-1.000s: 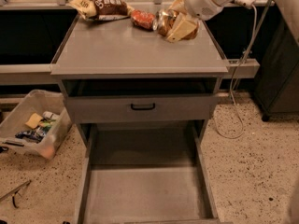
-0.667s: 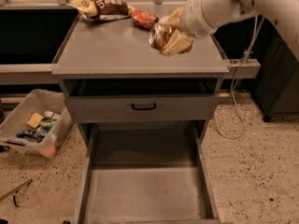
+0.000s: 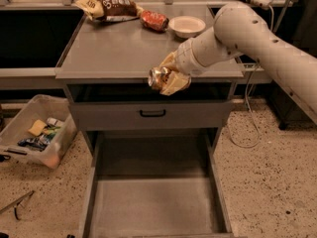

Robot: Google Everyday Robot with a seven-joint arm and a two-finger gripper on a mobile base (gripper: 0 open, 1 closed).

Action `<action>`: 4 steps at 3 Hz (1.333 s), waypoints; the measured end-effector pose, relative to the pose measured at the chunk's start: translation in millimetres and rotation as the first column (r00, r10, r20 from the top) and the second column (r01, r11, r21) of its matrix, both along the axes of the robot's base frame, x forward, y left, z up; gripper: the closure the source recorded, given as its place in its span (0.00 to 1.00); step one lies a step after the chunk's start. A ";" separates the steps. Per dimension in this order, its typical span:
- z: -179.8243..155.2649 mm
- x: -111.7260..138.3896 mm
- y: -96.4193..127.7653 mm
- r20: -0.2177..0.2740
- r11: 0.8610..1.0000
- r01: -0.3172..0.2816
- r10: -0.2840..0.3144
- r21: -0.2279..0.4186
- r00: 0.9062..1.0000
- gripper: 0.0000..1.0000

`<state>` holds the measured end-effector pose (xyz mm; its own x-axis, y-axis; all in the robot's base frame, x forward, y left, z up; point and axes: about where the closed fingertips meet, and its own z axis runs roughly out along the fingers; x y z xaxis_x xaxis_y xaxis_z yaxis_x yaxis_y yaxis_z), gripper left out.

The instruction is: Place orange can into middle drawer

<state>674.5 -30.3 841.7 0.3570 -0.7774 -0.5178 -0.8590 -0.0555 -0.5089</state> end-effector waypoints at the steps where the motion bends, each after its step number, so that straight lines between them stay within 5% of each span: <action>1: 1.8 -17.0 -2.3 -0.001 1.000 0.028 -0.028 -0.002 1.000 1.00; 2: 26.1 -60.4 -3.9 0.006 0.990 0.129 -0.130 0.056 0.992 1.00; 3: 0.6 -101.3 -8.1 -0.023 0.970 0.208 -0.206 0.127 0.978 1.00; 4: -65.2 -120.1 1.9 -0.087 0.960 0.203 -0.189 0.192 0.978 1.00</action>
Offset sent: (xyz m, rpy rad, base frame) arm -0.1670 -0.0099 -0.0256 0.0688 0.0957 -0.2758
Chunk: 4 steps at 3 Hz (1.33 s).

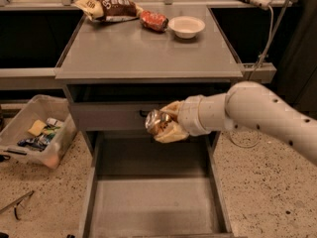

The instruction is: Place orange can into middle drawer

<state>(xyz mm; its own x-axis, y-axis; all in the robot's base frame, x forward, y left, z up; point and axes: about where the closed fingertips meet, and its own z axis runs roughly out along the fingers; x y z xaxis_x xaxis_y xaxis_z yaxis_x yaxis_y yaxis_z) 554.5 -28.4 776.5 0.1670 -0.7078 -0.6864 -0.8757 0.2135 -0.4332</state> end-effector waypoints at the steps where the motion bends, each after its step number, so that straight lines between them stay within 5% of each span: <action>1: -72.2 3.3 16.2 -0.063 0.992 -0.044 0.051 0.115 0.997 1.00; 2: -111.5 0.4 18.9 -0.125 0.986 -0.041 0.062 0.163 0.990 1.00; 4: -132.8 -4.3 21.3 -0.147 0.979 -0.036 0.066 0.200 0.987 1.00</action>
Offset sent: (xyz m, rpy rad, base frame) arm 0.0028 0.0148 -0.0628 0.0995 0.0558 0.0429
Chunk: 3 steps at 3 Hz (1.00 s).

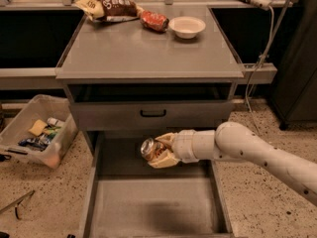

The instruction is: Place orange can into middle drawer

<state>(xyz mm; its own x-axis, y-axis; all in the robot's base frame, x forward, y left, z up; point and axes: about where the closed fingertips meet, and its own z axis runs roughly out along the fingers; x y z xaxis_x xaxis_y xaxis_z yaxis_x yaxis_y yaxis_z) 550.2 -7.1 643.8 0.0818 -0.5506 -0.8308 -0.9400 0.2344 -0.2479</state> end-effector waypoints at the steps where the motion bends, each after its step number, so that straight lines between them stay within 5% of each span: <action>1: -62.3 -12.8 0.9 -0.026 0.999 0.019 -0.018 0.048 0.999 1.00; 3: -200.9 -23.7 12.8 -0.143 0.994 0.082 -0.071 0.077 0.987 1.00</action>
Offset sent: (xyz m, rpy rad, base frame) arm -0.0324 -0.0029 -0.2519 0.0896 0.1681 -0.1597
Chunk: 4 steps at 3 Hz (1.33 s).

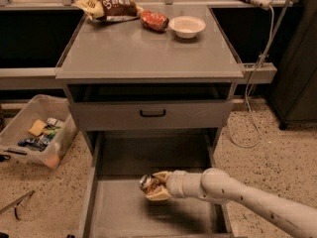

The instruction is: Place orange can into middle drawer

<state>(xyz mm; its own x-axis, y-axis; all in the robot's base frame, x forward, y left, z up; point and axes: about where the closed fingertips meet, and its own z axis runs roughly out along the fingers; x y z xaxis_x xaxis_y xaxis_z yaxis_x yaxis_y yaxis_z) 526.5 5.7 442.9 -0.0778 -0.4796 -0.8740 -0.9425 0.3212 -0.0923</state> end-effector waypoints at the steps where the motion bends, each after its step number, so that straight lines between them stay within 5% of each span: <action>1: -0.1 -0.2 0.3 0.000 1.000 -0.001 0.001 0.000 1.000 1.00; 3: -62.4 -20.4 -2.0 -0.131 0.997 0.021 -0.032 -0.081 0.991 1.00; 4: -62.3 -20.4 -2.0 -0.131 0.997 0.021 -0.031 -0.081 0.991 0.81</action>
Offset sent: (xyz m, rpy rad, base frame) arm -0.0318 -0.0008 -0.1011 -0.1416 0.1822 -0.0218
